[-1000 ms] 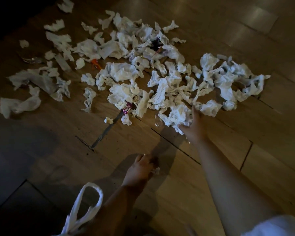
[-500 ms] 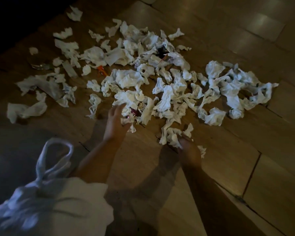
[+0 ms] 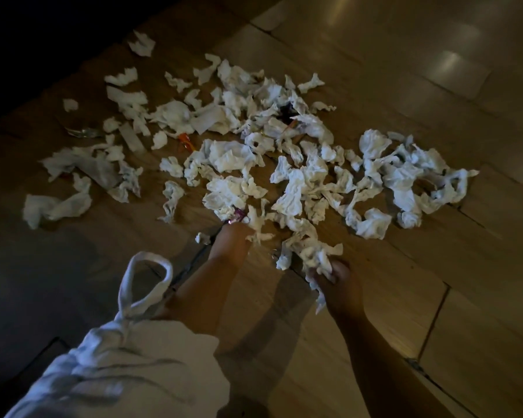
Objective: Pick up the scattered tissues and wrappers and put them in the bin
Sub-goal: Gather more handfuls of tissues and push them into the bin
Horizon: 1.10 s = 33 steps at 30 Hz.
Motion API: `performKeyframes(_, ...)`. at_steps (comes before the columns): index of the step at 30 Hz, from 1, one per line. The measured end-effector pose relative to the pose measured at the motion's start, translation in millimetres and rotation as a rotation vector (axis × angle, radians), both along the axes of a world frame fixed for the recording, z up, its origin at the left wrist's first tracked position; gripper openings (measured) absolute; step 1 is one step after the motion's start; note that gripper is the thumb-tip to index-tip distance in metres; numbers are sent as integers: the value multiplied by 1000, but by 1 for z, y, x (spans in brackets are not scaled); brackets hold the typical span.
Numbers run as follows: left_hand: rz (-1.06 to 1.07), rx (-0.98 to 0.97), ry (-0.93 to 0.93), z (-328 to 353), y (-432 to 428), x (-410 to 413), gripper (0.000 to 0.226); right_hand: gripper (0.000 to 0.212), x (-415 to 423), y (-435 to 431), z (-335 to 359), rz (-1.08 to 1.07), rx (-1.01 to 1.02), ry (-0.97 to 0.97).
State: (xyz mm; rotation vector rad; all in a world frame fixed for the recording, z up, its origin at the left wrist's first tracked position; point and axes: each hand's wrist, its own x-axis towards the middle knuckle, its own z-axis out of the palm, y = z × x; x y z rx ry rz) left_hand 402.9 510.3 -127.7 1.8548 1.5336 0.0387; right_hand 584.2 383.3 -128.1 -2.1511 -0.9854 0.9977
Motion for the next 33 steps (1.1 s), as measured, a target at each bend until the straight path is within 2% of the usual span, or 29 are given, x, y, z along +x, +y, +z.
performKeyframes(2,74,-12,-43,11,-6,-6,31,14,-5,1,6,-112,4,171)
performKeyframes(4,188,-53,-126,21,-9,-11,30,20,-12,4,19,-220,23,338)
performKeyframes(9,411,-32,-253,49,-33,-30,36,27,-29,1,42,-282,86,445)
performKeyframes(12,482,-47,-342,80,-59,-52,26,28,-47,-1,68,-275,92,498)
performKeyframes(13,516,-54,-365,89,-67,-61,21,31,-55,-2,78,-255,89,508)
performKeyframes(16,610,-38,-424,115,-88,-97,19,58,-82,1,99,-158,66,531)
performKeyframes(17,638,-24,-443,121,-96,-110,21,59,-94,2,105,-113,64,518)
performKeyframes(21,737,-5,-544,154,-132,-175,22,26,-158,2,133,44,62,566)
performKeyframes(24,795,7,-563,180,-162,-234,18,30,-223,-3,158,161,70,622)
performKeyframes(30,947,147,-489,234,-215,-362,19,14,-369,-26,204,424,53,720)
performKeyframes(33,1040,222,-496,257,-240,-424,16,18,-446,-34,228,532,10,746)
